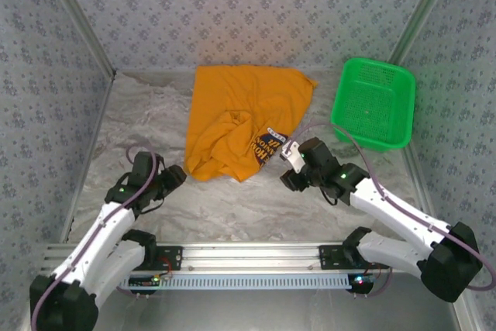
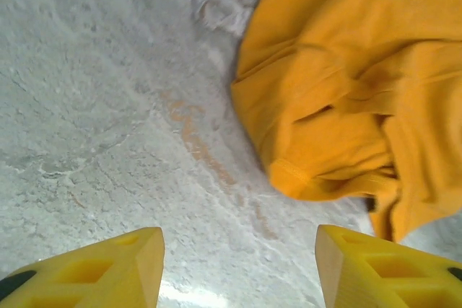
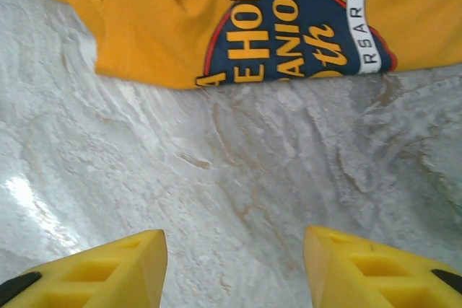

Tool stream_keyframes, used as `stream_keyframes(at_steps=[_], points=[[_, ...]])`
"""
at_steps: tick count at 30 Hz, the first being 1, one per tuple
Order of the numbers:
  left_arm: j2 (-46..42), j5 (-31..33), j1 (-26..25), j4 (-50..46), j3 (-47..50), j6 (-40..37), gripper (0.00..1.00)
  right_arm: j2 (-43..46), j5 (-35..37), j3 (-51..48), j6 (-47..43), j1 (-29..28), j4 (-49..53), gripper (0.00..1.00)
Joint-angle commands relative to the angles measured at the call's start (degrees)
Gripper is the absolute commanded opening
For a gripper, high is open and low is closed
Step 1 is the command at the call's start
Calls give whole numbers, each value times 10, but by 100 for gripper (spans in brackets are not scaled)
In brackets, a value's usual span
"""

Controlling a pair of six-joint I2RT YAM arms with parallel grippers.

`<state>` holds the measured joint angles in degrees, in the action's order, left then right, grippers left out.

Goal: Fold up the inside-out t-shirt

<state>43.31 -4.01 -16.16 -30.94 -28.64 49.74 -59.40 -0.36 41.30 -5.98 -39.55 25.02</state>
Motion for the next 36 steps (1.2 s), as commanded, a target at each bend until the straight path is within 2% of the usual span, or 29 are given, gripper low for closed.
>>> stream_keyframes(at_steps=[1, 3, 7, 10, 16, 18, 20, 21, 24, 26, 33, 36], points=[[-6, 0, -1, -23, -75, -31, 57, -47, -52, 22, 40, -13, -70, 55], [26, -12, -1, -1, -87, -41, 57, -109, -38, 61, 55, -19, -87, 57], [143, -55, -1, 48, -129, -73, 57, -247, -22, 148, 98, -40, -132, 61], [235, -67, -2, 50, -176, -100, 57, -333, -13, 197, 124, -64, -163, 62], [371, -88, -1, 50, -252, -150, 57, -442, 34, 251, 153, -117, -164, 57], [406, -87, 0, 59, -266, -162, 58, -466, 80, 260, 168, -130, -158, 56], [440, -86, 2, 65, -280, -170, 58, -485, 115, 265, 191, -129, -152, 51], [458, -88, 3, 63, -291, -175, 58, -493, 125, 266, 196, -126, -150, 43], [508, -88, 3, 64, -315, -191, 58, -491, 133, 262, 194, -123, -143, 15], [533, -90, 5, 61, -325, -197, 58, -475, 122, 245, 186, -123, -141, 1], [522, -125, 5, 62, -290, -199, 58, -314, 114, 127, 190, -146, -87, 0], [499, -159, 2, 67, -246, -186, 58, -247, 82, 58, 219, -148, -70, 0]])
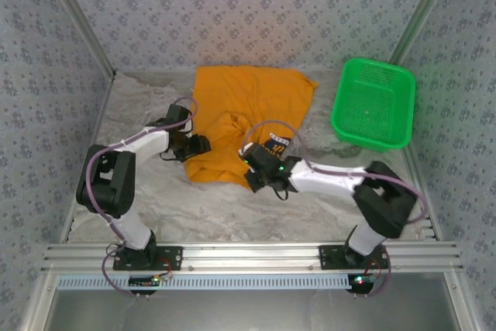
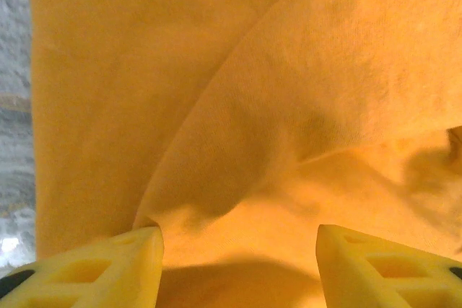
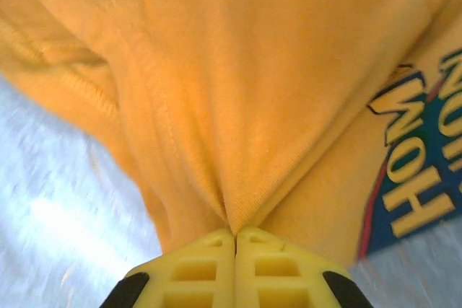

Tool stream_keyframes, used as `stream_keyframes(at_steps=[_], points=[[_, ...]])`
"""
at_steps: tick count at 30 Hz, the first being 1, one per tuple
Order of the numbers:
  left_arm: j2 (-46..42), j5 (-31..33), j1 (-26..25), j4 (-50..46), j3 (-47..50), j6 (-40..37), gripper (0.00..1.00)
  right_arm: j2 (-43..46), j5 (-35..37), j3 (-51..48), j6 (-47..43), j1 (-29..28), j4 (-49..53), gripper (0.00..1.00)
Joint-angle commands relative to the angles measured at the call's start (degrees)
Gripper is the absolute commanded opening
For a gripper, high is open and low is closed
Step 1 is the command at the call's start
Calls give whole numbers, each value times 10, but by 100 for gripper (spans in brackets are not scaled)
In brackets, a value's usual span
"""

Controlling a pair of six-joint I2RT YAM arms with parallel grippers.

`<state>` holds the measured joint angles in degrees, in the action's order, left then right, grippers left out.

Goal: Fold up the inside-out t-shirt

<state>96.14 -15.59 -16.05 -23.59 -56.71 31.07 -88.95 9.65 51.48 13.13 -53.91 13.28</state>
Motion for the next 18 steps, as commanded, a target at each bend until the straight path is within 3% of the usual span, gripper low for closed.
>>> stream_keyframes(at_steps=[1, 4, 9, 12, 13, 18], points=[[-36, -55, 1, -7, 48, 2, 58, 64, -19, -62, 39, -5, 55, 0], [-60, -78, -7, -20, 87, 4, 57, 98, -13, -107, 69, -1, 86, 0], [-98, -110, -40, -55, 104, 14, 56, 155, -43, -129, 74, 4, 125, 14], [-127, -102, -72, -86, 84, 30, 56, 191, -16, -84, 62, 22, 163, 35], [-134, -100, -82, -92, 72, 34, 56, 196, -11, -70, 59, 28, 164, 36], [-146, -69, -116, -41, 7, 50, 58, 134, -40, 4, 37, 88, 59, 46]])
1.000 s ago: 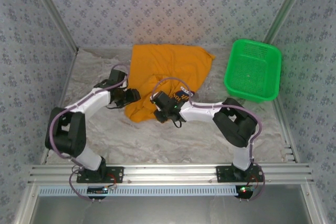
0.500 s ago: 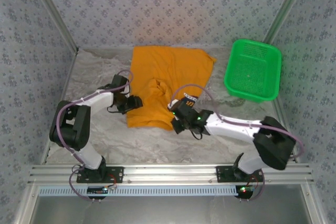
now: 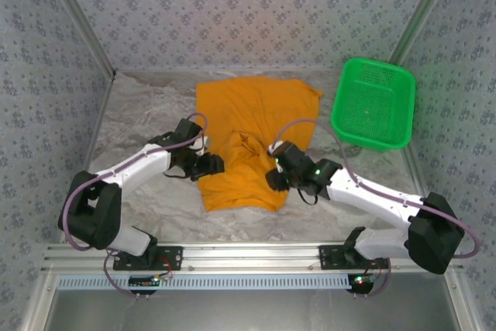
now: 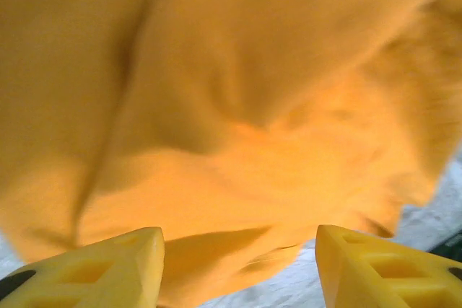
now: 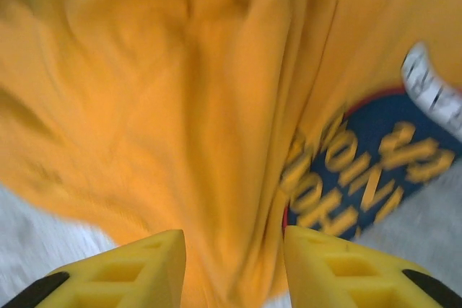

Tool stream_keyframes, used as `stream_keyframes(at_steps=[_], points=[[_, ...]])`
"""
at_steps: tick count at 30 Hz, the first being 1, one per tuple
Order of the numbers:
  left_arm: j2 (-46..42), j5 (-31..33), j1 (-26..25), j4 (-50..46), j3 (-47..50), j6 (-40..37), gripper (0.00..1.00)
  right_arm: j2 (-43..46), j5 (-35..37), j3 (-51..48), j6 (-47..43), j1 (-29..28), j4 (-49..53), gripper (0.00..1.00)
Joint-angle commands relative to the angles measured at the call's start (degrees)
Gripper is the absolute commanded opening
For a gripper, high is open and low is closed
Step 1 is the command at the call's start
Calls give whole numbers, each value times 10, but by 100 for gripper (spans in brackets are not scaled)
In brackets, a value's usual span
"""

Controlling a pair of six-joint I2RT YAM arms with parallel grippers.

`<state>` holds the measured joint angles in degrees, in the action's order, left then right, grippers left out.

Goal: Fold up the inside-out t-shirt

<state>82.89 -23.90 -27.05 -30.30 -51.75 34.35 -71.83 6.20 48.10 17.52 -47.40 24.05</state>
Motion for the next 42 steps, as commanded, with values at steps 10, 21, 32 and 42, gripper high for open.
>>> stream_keyframes(at_steps=[10, 21, 32, 42], points=[[192, 33, -6, 79, -187, 2, 54, -274, -6, 194, -11, 69, -133, 39], [47, 27, -5, 90, 18, -27, 0, -178, -3, 60, 0, 120, -42, 2], [-9, -53, -14, 62, 34, -39, 46, -85, -54, 70, -66, 83, 30, 43], [84, 48, -48, 78, -70, -73, 52, -234, -81, 162, -21, 39, -69, 46]])
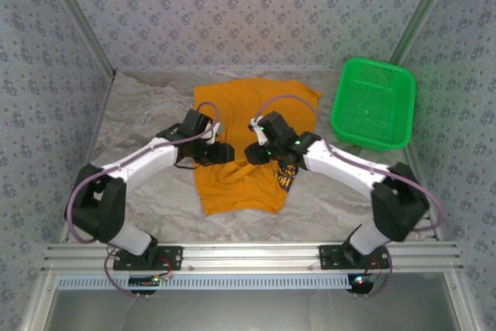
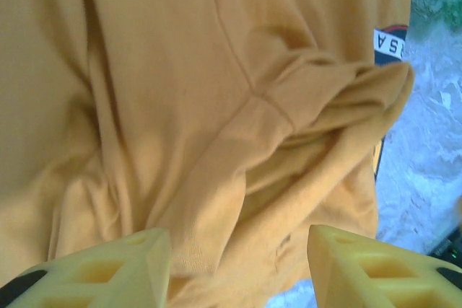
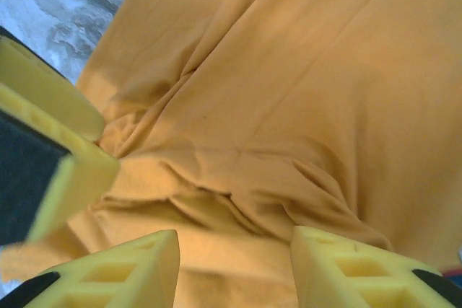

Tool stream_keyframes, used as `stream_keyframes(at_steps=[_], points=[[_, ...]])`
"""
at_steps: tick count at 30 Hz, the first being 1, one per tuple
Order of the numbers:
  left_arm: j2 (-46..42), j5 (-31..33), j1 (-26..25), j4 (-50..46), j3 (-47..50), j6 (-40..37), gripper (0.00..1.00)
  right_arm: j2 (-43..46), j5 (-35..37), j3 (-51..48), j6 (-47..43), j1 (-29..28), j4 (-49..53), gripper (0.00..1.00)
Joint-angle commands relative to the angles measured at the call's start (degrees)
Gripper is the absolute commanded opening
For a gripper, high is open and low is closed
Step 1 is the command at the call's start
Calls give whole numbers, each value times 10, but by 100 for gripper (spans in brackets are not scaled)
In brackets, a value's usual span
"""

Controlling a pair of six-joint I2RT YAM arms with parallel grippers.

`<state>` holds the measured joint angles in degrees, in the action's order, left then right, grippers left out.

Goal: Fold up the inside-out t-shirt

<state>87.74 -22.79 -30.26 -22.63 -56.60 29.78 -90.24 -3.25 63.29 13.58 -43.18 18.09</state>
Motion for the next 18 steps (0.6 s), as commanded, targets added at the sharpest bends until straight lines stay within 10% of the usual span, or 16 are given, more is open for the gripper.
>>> stream_keyframes(at_steps=[1, 5, 7, 10, 12, 18], points=[[54, 44, -20, -3, -32, -34, 52, -64, 17, 12, 27, -2, -16, 45], [112, 32, -22, 2, -47, -45, 43, -95, 10, 0, 40, 1, -32, 44], [127, 19, -21, 5, -53, -51, 19, -96, -2, -11, 37, 2, -41, 42], [108, 6, -18, 16, -55, -53, 0, -76, -22, -28, 25, 6, -51, 15], [79, -20, -9, 27, -50, -35, 0, -43, -48, -46, 8, 9, -56, 0], [-16, -185, 19, 150, 31, 93, 0, 94, -104, -140, -61, -9, -52, 0]])
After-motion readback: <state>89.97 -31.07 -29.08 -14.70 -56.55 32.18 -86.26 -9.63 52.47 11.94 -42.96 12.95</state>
